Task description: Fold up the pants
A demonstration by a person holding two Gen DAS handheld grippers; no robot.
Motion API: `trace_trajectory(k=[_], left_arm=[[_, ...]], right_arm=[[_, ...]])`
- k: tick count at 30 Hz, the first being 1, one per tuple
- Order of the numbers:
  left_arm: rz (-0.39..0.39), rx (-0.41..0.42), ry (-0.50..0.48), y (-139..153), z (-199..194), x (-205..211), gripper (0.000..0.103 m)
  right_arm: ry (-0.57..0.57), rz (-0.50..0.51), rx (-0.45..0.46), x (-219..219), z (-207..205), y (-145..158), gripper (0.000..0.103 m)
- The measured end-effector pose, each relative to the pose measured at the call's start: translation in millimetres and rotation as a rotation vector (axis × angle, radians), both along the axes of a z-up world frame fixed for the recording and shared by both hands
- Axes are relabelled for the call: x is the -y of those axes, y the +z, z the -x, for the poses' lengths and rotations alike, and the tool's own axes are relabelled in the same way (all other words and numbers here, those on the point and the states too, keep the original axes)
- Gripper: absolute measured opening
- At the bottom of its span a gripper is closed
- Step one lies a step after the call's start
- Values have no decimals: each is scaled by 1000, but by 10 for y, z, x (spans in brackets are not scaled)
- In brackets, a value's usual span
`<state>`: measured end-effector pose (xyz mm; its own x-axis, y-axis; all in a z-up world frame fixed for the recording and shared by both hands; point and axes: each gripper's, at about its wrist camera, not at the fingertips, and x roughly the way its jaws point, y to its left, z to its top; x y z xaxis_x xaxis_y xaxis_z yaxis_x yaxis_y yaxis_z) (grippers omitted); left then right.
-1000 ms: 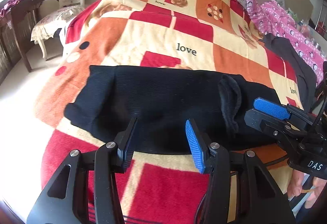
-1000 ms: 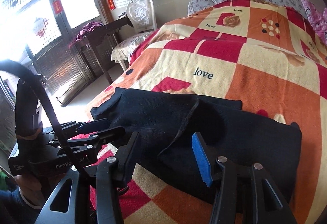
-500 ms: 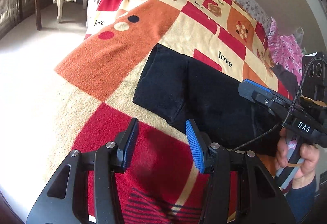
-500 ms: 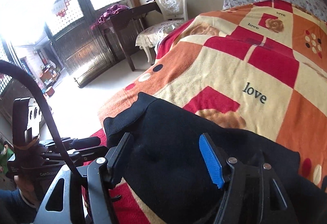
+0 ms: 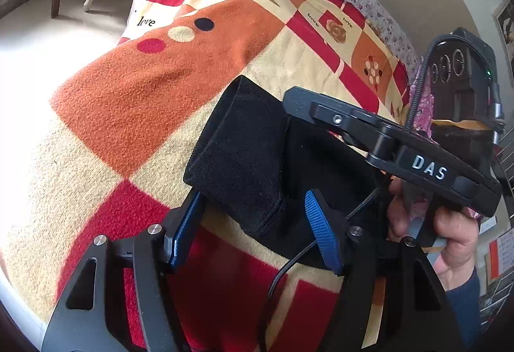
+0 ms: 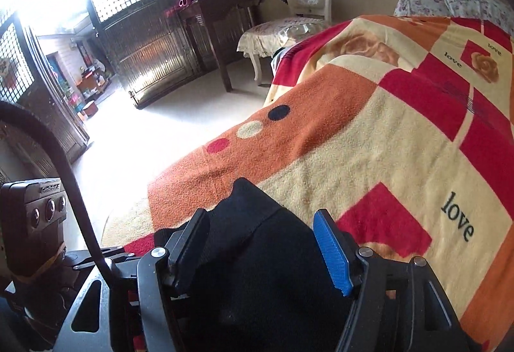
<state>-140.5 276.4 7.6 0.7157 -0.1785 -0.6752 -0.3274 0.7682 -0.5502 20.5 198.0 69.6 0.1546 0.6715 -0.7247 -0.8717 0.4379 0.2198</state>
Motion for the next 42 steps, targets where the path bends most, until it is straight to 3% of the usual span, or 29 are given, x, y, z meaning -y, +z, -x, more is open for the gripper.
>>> trace_trajectory(k=[6,7,8,9,10,12,13,16,21,24,28,32,36,39,42], left_arm=[[52,39,10,-32,10,-90,65],[58,42,12,-35,8,-101,65],[59,45,11,-35,1,-104,65],[52,49,8,-34,-4,-98,65],[36,59,0,-33,-15,-86,64],[-23,80,-8,-33,-42,-54,53],[-50,68,-4,-44,-61,-46,31],[-2,94,-21,-35,-67,-79,20],[-102,202,-50,448,46,98,17],[-149,296,-110,830,79,339,17],[-157,394,-232,1217,24,781,17],[-152,436,-401,1407,-127,1419,17],[-156,395,-532,1245,-364,2123,17],[-164,314,-592,902,-606,2602,15],[-188,221,-628,552,-813,2978,15]], right_arm=[[43,88,-32,-335,-143,-277,64],[53,90,-46,-378,-174,-331,61],[55,98,-54,-405,-189,-372,47],[51,113,-45,-428,-193,-403,40],[57,109,-22,-435,-174,-391,38],[71,107,6,-419,-119,-349,24],[73,94,14,-390,-94,-324,19],[41,35,21,-265,-61,-195,14],[-29,-127,48,67,29,224,13],[-79,-242,34,418,16,548,13],[-154,-373,10,1129,-12,914,13],[-247,-434,45,1956,86,1090,13],[-374,-414,51,2699,119,925,13],[-496,-376,1,3157,38,565,10],[-616,-270,-23,3480,-66,113,9]])
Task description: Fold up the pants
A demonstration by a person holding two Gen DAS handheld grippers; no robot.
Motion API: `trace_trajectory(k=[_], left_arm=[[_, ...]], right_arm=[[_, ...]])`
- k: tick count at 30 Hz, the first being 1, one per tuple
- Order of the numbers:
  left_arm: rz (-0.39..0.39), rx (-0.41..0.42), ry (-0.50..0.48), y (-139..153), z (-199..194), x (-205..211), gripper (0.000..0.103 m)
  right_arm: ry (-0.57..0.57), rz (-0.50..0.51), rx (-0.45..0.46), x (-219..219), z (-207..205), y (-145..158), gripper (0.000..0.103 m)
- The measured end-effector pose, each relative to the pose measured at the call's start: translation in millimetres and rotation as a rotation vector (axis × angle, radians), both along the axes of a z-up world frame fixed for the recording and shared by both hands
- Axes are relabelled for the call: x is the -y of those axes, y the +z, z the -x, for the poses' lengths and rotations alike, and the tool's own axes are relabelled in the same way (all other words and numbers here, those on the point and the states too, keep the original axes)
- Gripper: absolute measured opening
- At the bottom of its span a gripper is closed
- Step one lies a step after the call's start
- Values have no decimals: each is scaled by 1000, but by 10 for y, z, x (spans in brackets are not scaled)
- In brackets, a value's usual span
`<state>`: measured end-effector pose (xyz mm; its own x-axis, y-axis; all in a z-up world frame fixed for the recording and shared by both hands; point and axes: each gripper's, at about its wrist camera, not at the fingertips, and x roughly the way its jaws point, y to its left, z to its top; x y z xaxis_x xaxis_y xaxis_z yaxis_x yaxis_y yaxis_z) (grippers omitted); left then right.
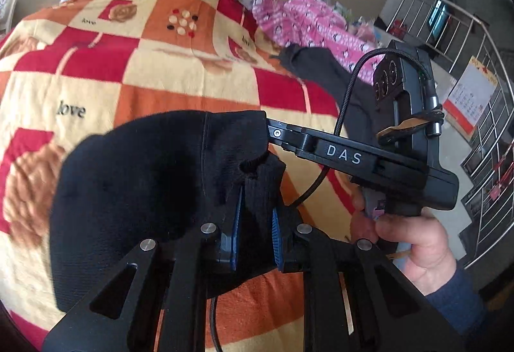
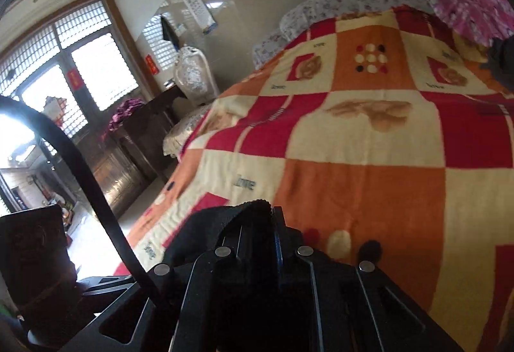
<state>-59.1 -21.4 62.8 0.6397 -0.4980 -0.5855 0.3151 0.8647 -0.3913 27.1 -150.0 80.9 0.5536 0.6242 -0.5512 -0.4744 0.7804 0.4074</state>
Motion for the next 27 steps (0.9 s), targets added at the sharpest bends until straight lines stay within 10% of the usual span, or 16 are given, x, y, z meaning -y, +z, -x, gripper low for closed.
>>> trace_trajectory(k=[4,7,11,17,22,27], left_arm=[[-24,-38,-19,-129,-62,118,16],[18,-83,-58,20,-46,17,22],[130,-55,-146,293,96,-214,69],[36,73,-138,511,399,-385,70],[-193,91,7,393,385,-532,70],[-207,57,104,231,185,-743,70]], right_arm=[[-86,45,-133,300,-121,-418,13],[-146,20,-122,478,-47,-351,44],[-150,-10,-83,548,179,-109,48],[-77,39,-78,319,562,-25,52],[-54,75,-77,66,595,-125,53],[-95,72,-56,-53,397,-102,53]])
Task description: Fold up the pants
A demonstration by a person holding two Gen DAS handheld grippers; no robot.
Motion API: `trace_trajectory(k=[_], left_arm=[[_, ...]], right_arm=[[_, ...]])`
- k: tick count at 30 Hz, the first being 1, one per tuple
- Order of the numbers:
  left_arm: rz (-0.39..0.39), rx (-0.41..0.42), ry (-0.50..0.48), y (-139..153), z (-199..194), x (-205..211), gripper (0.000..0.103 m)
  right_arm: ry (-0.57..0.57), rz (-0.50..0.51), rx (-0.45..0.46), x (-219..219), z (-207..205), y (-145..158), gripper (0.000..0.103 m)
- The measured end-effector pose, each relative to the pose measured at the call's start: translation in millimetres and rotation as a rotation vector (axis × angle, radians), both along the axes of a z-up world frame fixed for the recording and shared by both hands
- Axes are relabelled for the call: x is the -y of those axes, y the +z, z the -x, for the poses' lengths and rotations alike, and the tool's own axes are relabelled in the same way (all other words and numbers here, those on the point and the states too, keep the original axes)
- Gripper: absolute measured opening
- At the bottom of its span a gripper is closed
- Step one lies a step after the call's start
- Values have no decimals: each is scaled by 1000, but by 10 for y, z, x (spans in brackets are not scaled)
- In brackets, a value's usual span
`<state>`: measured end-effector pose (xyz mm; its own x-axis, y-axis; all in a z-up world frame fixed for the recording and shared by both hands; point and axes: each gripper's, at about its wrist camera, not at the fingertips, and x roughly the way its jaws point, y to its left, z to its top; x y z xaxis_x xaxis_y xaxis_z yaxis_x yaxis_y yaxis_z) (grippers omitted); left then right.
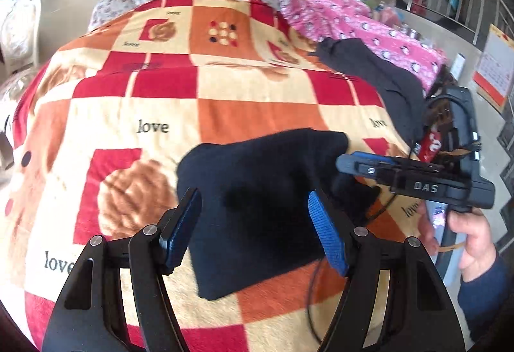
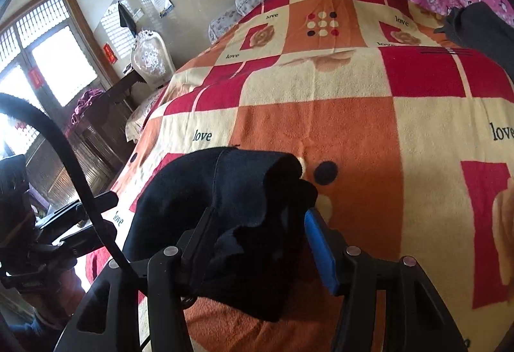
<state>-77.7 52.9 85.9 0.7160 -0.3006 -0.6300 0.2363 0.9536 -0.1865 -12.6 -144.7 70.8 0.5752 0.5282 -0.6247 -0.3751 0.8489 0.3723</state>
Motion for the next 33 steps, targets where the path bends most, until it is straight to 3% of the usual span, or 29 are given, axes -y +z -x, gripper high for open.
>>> trace_trajectory(k=[2,4,5,9,12,13,16,18,20,22,23,24,27,28,29,30,32,33], left_arm=[[3,-8,19,-63,-75,-82,70],[4,-24,43,-142,-211,-142,70],[1,-35,55,-188,-274,-162,69],[0,-99,54,-405,-478,-64,70],[-61,-60,65,-460,-466,80,75],[-75,-50,55,-462,-455,118,79],[-110,-37,58,-469,-438,160,80],[-94,-44,55,-450,-432,118,80],[-67,-49,49,-425,-416,82,80],[-45,-54,46,-403,-378,60,80],[-37,-55,46,-397,-349,47,80],[-36,-54,47,-388,-323,46,80],[-52,-43,52,-362,-259,62,80],[-58,-44,55,-360,-252,70,80],[-60,-47,58,-362,-249,73,80],[-66,-51,66,-361,-244,78,80],[-77,-49,80,-350,-213,83,80],[-80,-44,83,-345,-192,83,80]], right_arm=[[13,-19,33,-31,-39,68,53],[61,-28,44,-103,-77,89,28],[78,7,44,-167,-78,91,9],[78,133,70,-180,11,82,4],[50,241,43,-86,92,-96,4],[38,245,10,-32,94,-214,4],[-3,233,-28,135,96,-364,3],[-34,129,-23,293,141,-278,4],[-54,65,2,348,201,-126,9],[-33,49,41,318,288,11,29],[-16,55,58,269,342,70,55],[-3,64,66,220,378,96,68],[76,98,45,4,402,57,68],[81,134,37,-67,379,8,65],[77,168,30,-135,355,-32,51],[81,195,20,-194,331,-84,28],[76,197,47,-221,368,-89,23],[73,200,59,-207,410,-72,14]])
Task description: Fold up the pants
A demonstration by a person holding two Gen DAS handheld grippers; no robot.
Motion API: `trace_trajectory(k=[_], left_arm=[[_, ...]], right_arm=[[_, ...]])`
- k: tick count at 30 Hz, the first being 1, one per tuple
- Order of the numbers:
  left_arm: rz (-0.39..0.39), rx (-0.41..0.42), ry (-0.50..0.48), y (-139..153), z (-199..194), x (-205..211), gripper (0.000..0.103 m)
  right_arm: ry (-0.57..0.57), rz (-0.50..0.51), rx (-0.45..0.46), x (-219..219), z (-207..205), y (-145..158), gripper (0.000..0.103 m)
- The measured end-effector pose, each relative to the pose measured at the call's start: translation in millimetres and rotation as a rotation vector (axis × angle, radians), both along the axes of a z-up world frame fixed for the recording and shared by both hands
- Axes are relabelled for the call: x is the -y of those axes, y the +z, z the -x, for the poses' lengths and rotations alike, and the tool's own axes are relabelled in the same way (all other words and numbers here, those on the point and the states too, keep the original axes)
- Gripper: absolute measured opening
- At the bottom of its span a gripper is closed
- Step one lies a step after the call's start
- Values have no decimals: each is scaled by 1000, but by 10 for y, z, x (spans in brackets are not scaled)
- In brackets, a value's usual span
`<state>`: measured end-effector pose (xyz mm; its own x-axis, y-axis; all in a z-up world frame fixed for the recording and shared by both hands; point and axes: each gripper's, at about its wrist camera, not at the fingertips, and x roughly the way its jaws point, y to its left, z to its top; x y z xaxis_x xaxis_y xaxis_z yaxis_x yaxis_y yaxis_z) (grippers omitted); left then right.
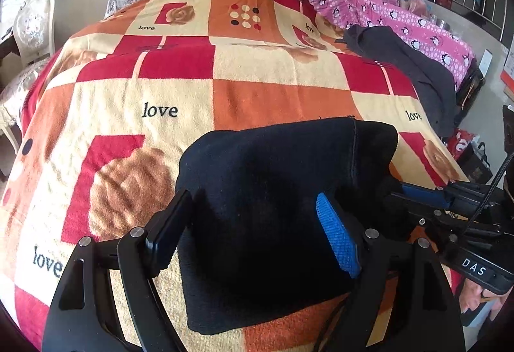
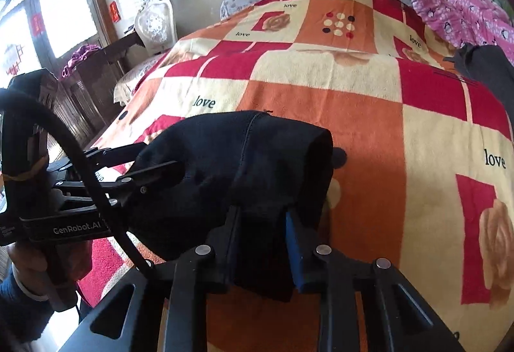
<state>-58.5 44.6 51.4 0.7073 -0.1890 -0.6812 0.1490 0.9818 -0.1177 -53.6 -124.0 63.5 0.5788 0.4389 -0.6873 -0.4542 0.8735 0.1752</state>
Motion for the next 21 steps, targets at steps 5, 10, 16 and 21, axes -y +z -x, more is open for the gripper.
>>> trace_trajectory(k=[5,10,16,21], left_arm=[[-19,16,21,-21,41,36,80],[-65,25,50,-42,53,107,80],[-64,40,68,6,105,101,80],[-88,83,102,114,192,99,80]], right_arm=[[-34,0,-28,105,98,-96,7],[-59,36,-36,92,107,-90,7],[-103,-63,-11,205,192,97,21],[-135,-50,72,97,284,234,51]])
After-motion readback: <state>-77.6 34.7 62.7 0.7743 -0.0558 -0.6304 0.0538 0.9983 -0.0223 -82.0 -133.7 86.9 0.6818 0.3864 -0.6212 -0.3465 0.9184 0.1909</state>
